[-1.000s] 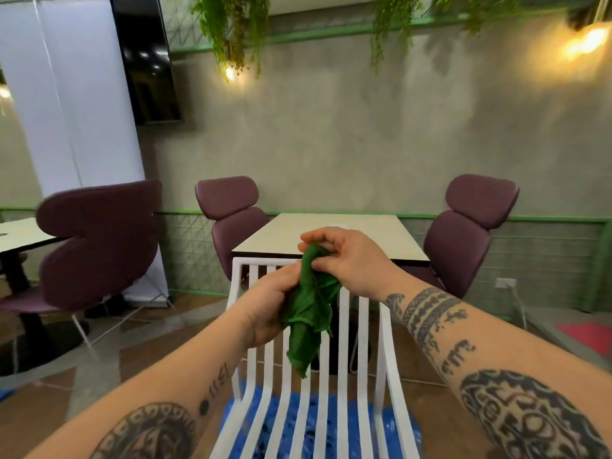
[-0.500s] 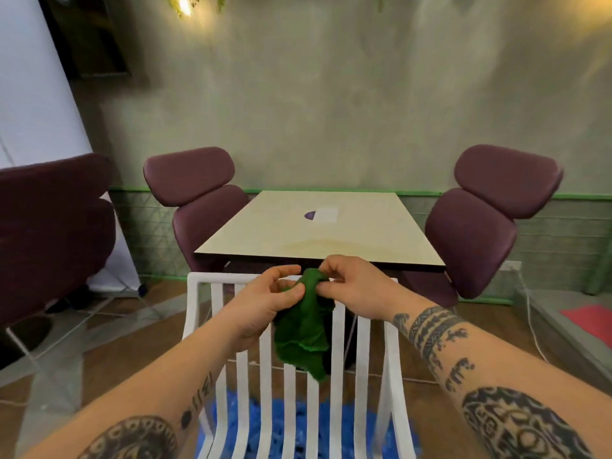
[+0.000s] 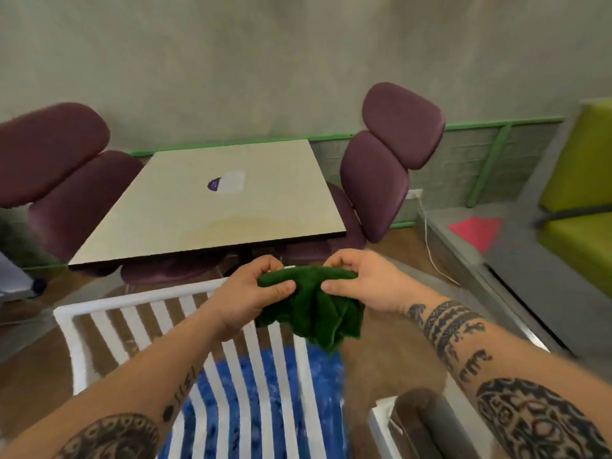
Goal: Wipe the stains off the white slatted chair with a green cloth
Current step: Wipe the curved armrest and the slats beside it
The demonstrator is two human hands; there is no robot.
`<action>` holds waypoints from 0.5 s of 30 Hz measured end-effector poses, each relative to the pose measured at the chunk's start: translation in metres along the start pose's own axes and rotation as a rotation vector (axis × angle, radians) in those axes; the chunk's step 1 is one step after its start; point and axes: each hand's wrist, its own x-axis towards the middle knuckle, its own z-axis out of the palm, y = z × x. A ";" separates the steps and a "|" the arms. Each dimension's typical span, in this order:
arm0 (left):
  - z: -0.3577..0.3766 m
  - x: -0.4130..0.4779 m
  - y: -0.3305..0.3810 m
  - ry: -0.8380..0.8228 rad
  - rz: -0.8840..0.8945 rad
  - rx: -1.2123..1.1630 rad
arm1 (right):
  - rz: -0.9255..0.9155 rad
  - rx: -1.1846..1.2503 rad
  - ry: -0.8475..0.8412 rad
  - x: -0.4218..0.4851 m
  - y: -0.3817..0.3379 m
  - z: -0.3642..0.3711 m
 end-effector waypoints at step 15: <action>0.245 0.039 -0.149 0.122 -0.530 -0.424 | 0.660 0.373 0.439 -0.101 0.249 -0.037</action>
